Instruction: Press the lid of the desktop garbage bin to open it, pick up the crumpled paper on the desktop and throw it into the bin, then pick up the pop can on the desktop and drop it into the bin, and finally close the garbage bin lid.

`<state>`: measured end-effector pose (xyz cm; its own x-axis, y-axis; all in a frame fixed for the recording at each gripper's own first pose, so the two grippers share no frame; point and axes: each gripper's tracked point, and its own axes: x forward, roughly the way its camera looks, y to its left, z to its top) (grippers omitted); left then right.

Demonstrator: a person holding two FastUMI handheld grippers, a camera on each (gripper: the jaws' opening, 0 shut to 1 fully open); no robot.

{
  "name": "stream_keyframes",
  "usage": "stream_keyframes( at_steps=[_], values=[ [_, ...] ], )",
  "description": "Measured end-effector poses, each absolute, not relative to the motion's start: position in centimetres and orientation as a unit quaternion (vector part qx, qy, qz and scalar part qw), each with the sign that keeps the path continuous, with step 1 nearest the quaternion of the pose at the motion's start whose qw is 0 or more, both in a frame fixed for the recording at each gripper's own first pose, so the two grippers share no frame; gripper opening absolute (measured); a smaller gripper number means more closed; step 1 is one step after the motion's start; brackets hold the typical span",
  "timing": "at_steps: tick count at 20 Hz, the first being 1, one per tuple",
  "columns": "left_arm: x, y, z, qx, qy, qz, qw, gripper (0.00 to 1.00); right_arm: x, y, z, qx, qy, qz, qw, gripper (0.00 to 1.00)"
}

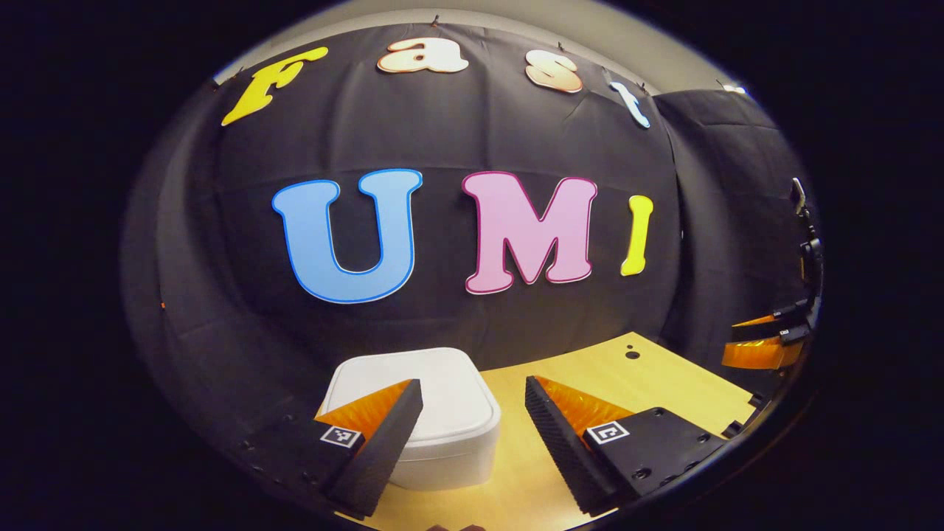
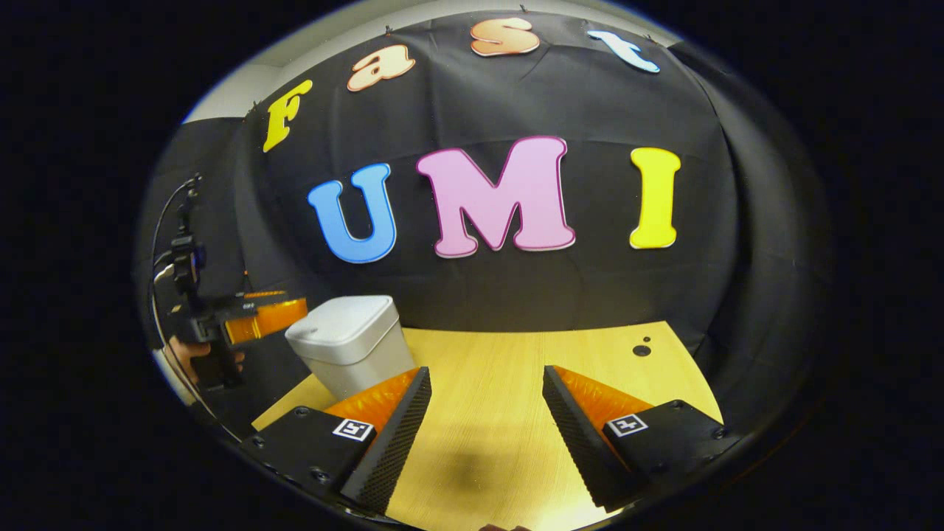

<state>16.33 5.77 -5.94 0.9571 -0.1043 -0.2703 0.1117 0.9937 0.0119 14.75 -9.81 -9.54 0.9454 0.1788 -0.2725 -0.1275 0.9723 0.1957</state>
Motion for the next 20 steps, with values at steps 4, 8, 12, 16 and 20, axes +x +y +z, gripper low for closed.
stream_keyframes(
  at_steps=[4,8,12,16,20],
  values=[
    [12.9,4.5,-7.1,-0.05,0.139,-0.037,0.988,0.95,15.2,-10.4,-7.1,0.072,0.106,0.051,0.99,0.98],
    [12.1,6.5,-5.7,-0.05,0.106,0.006,0.993,0.93,15.1,-10.4,-6.8,0.081,0.094,0.049,0.991,0.98],
    [12.0,5.5,-5.2,-0.039,0.099,-0.003,0.994,0.95,14.9,-10.1,-7.6,0.084,0.102,0.053,0.99,0.98],
    [11.9,4.7,-4.7,-0.024,0.093,-0.003,0.995,0.94,14.8,-10.3,-7.2,0.079,0.093,0.054,0.991,0.98],
    [12.0,3.8,-3.5,-0.012,0.075,-0.006,0.997,0.94,14.7,-10.4,-7.2,0.081,0.091,0.058,0.991,0.98]
  ],
)
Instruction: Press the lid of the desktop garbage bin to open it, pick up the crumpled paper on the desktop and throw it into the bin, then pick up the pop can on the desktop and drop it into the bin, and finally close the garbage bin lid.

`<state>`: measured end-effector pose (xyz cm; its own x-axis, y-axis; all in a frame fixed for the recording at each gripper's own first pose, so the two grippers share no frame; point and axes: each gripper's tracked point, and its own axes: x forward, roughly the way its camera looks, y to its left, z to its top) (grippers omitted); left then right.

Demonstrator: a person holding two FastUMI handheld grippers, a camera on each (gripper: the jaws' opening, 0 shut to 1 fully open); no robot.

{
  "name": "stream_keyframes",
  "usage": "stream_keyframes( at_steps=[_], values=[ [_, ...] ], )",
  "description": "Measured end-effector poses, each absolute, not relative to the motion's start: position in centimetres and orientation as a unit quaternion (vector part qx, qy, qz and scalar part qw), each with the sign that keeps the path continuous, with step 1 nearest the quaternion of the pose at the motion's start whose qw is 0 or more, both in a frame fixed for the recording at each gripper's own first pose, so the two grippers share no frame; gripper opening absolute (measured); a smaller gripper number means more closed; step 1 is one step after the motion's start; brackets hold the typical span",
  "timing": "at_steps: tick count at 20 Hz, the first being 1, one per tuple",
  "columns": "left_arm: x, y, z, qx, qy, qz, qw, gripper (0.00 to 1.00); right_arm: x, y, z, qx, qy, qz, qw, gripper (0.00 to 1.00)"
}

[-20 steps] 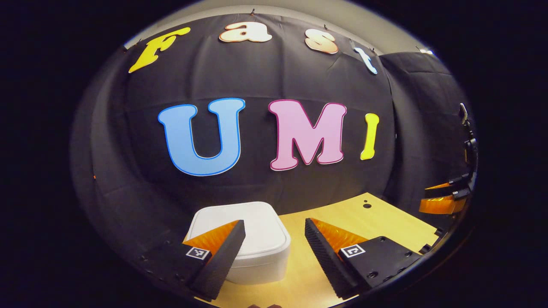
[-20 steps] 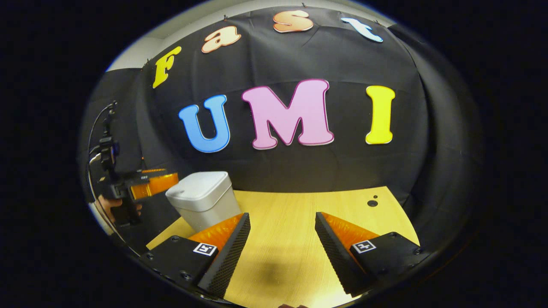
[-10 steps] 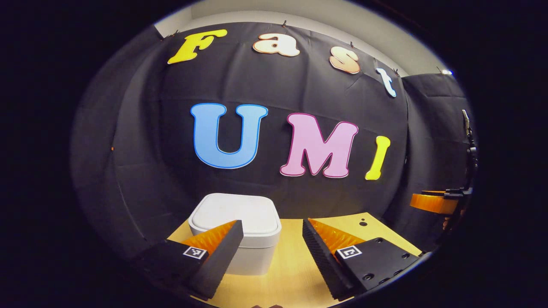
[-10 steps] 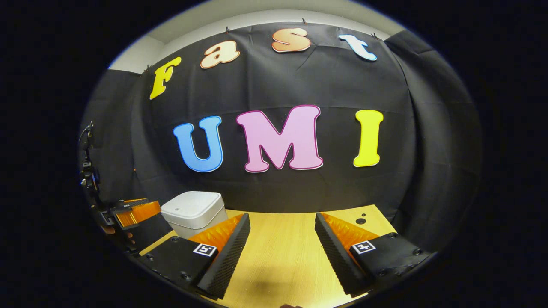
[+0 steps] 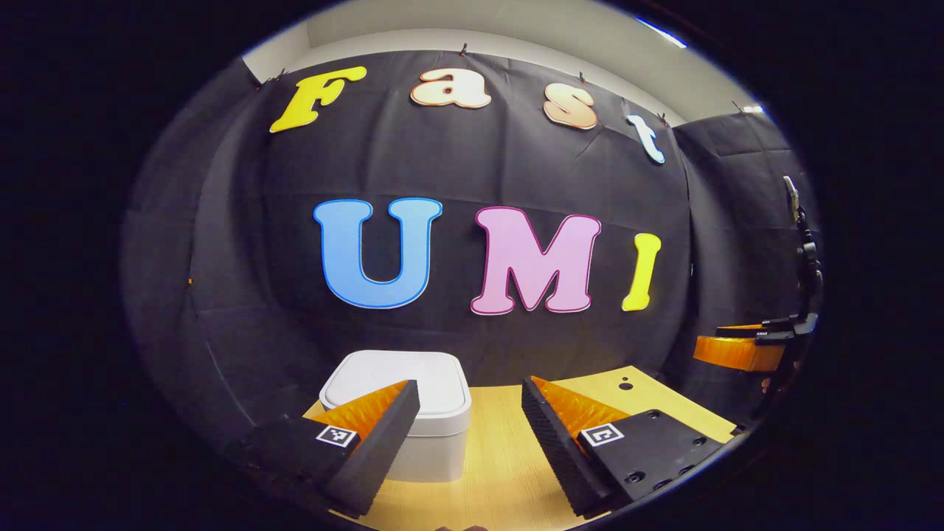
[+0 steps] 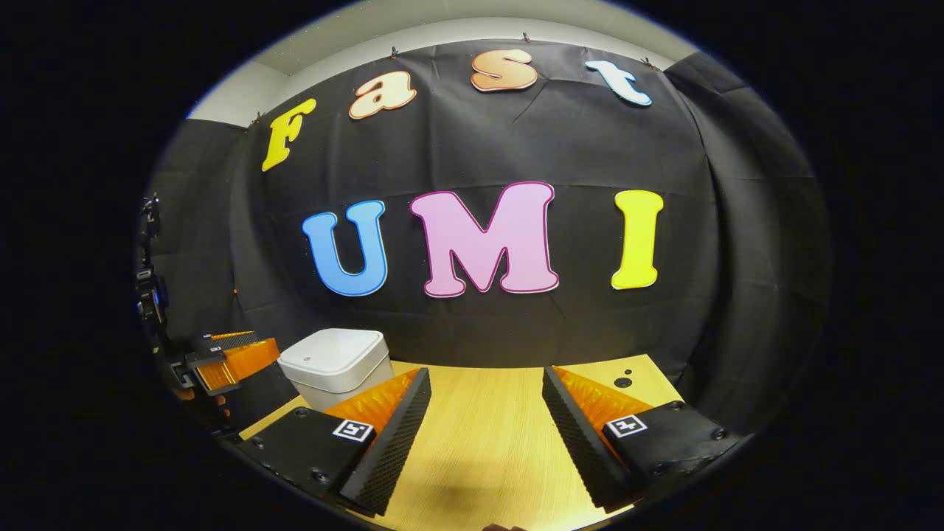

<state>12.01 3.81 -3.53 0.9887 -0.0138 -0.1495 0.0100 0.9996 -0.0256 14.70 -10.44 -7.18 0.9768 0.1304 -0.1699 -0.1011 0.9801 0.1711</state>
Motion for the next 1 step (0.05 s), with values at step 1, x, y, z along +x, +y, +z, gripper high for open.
stream_keyframes(
  at_steps=[1],
  values=[
    [11.96,3.5,-3.49,-0.011,0.076,-0.009,0.997,0.94,14.52,-10.14,-7.25,0.08,0.09,0.064,0.991,0.98]
  ],
)
